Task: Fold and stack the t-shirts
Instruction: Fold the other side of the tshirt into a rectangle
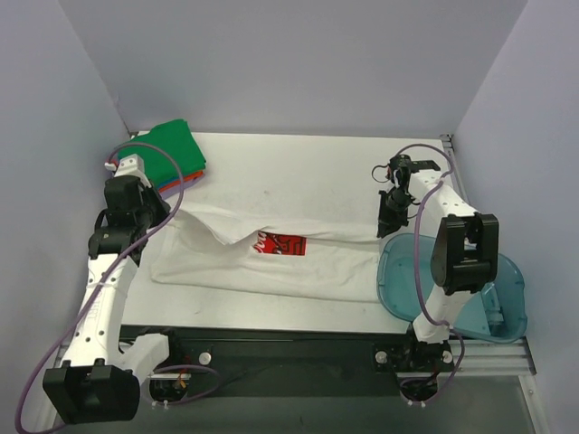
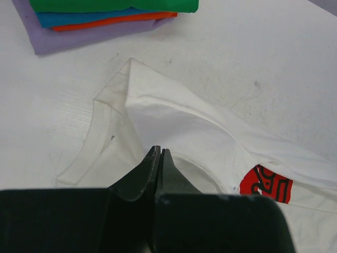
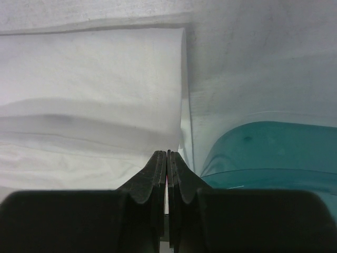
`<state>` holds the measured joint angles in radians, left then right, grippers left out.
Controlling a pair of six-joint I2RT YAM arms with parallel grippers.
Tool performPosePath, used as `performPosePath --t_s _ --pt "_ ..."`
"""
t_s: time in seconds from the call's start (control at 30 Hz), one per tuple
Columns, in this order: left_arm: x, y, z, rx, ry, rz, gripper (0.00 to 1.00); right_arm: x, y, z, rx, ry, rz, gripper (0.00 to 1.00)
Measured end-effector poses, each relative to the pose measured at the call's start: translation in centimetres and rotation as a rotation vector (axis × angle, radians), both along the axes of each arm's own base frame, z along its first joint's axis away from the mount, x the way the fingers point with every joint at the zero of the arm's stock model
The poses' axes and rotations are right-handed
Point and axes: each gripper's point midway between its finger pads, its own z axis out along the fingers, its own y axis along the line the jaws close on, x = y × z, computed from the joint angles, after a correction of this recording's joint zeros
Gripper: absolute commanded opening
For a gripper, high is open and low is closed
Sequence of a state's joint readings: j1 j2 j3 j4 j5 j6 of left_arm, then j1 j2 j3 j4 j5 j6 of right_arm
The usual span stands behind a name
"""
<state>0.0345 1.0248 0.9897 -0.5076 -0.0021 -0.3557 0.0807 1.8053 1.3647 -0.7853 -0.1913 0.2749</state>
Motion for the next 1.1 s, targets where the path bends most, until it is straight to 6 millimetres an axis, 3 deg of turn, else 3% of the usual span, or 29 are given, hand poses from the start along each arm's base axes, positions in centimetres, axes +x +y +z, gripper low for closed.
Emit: performPosePath --t_s 0.23,0.47,0.5,0.53,0.63,0.73,0.97,1.1 --pt "-2.7 0.7 -0.5 0.004 0.014 0.056 0.0 -0.2 0.1 -0.1 -0.007 0.004 0.015 0.0" --pt "-4.3 0.7 -1.6 -0.01 0.048 0.071 0.0 -0.7 0.6 -0.4 -0.026 0.012 0.047 0.0" --pt "-4.5 0.7 -1.8 -0.012 0.054 0.075 0.0 -0.9 0.6 -0.5 -0.03 0.012 0.052 0.03" --pt "-4.7 0.7 -2.0 -0.013 0.062 0.079 0.0 -1.1 0.7 -0.4 -0.032 0.012 0.056 0.16" --pt "-5.4 0.8 -2.4 -0.01 0.077 0.089 0.0 -1.6 0.7 -0.1 -0.048 0.004 0.065 0.41" --pt "-5.8 0.8 -2.5 -0.01 0.081 0.091 0.0 -1.6 0.4 0.3 -0.066 -0.013 0.068 0.54" --pt "-6.2 0.8 -3.1 -0.009 0.102 0.087 0.0 -0.4 0.3 2.0 -0.106 -0.069 0.083 0.55" --pt "-6.3 0.7 -4.2 -0.008 0.143 0.082 0.0 2.1 3.1 4.2 -0.097 -0.154 0.163 0.53"
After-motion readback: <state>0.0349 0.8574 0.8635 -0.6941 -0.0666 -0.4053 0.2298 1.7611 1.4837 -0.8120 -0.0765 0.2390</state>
